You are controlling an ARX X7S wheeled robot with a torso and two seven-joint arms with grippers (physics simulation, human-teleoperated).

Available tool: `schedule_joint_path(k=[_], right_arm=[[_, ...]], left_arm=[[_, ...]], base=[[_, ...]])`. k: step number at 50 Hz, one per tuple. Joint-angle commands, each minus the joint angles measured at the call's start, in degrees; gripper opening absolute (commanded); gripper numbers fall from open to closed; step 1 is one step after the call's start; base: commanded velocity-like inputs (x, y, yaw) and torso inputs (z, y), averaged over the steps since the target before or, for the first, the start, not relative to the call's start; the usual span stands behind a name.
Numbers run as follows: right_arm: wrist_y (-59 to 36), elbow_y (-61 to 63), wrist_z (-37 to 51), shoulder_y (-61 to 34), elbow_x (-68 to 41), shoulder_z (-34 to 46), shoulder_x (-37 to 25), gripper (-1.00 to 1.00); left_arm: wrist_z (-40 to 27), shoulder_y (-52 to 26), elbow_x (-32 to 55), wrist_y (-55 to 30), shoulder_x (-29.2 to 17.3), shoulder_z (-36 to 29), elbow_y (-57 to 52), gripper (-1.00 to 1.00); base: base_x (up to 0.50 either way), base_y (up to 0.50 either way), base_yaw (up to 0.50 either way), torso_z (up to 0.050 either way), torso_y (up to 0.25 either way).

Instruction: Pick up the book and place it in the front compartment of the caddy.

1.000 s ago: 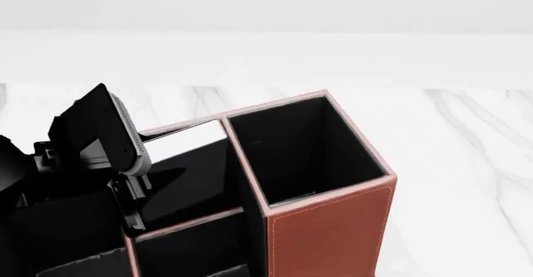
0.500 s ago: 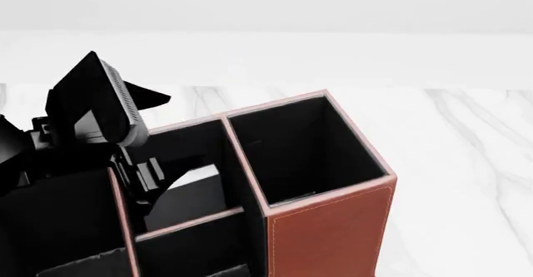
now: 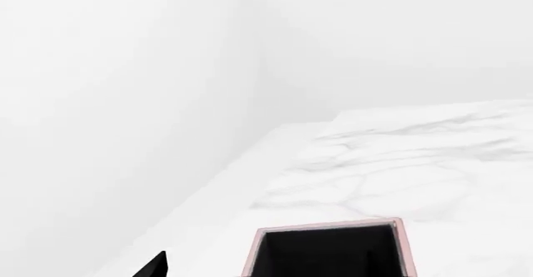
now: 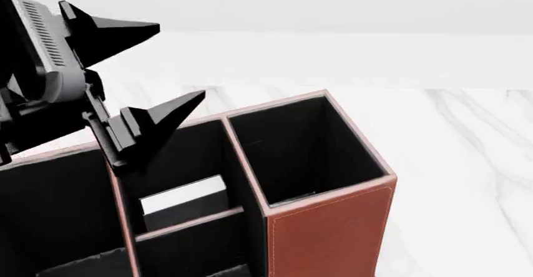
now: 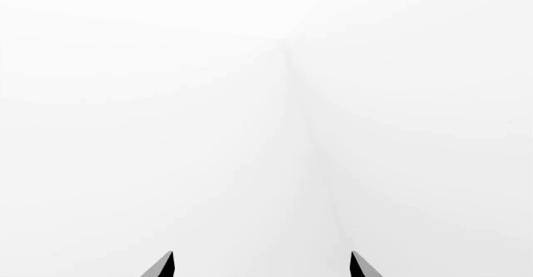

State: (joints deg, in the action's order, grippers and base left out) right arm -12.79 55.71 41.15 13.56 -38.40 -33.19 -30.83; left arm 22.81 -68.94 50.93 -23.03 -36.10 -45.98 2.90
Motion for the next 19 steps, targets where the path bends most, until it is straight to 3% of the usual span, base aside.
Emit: schedule_joint_path(k=[1,19], right_arm=[[0.2,0.3,0.0,0.2,0.1,0.3,-0.4,1.0],[0.4,3.7,1.3,0.0,0.0,0.7,-3.3,1.0]], left_arm=[[-6.7,2.0,5.5,2.9,-2.4,6.6,-9.3,1.0],[-21.8,7.8,8.4,10.0,-2.6,15.4,-18.2,1.0]], base=[[0.0,0.0,0.0,0.0,0.0],[0.0,0.0,0.0,0.0,0.0]])
